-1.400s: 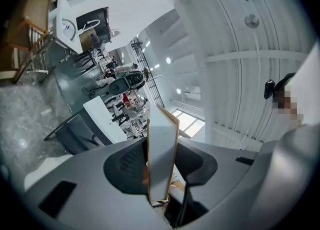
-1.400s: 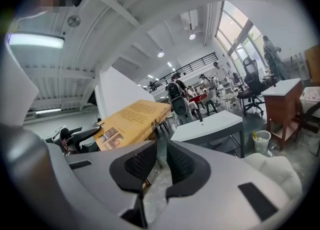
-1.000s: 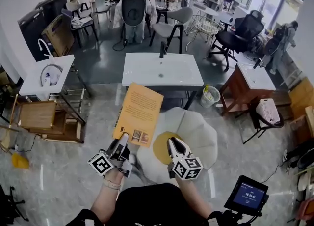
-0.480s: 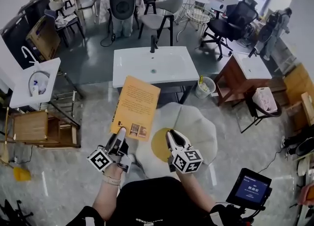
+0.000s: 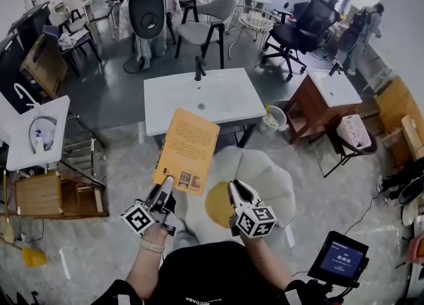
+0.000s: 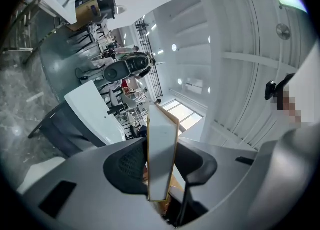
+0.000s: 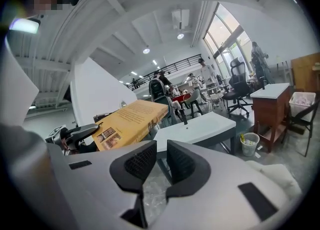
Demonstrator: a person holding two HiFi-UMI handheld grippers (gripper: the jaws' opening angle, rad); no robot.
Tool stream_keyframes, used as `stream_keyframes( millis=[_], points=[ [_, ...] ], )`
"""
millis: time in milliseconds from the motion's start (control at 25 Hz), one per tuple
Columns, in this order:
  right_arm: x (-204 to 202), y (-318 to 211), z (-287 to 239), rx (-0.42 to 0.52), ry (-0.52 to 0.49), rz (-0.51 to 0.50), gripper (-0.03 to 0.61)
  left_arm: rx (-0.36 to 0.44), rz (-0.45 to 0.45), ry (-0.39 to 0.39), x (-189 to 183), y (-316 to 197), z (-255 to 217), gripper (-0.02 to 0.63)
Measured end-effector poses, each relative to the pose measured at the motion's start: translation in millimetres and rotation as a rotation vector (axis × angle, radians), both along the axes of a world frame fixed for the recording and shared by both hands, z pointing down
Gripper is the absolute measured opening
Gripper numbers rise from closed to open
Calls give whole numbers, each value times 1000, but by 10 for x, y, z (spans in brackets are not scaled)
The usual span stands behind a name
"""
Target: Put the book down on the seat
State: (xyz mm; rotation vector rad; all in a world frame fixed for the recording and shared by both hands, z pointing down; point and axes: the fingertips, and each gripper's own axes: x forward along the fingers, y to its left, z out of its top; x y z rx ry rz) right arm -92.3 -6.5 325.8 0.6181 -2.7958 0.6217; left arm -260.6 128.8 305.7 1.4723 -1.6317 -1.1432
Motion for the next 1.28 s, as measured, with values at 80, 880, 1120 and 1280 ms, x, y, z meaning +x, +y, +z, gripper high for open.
stream_keyframes(
  millis=[80,880,1120,1280],
  points=[
    [-86,-62,20,-8,1,22,80,-20,18,-10,-122,-75,37,153],
    [-1196,-172,223,-15,38,148,80,21,215,-89,-1279,-424,200,153],
    [-1172,-219,279,-18,60,187,80,-26,280,-109,-1307,-640,373,153],
    [-1093,-239,321,-21,82,219,80,-57,321,-117,-1302,-787,526,153]
  ],
)
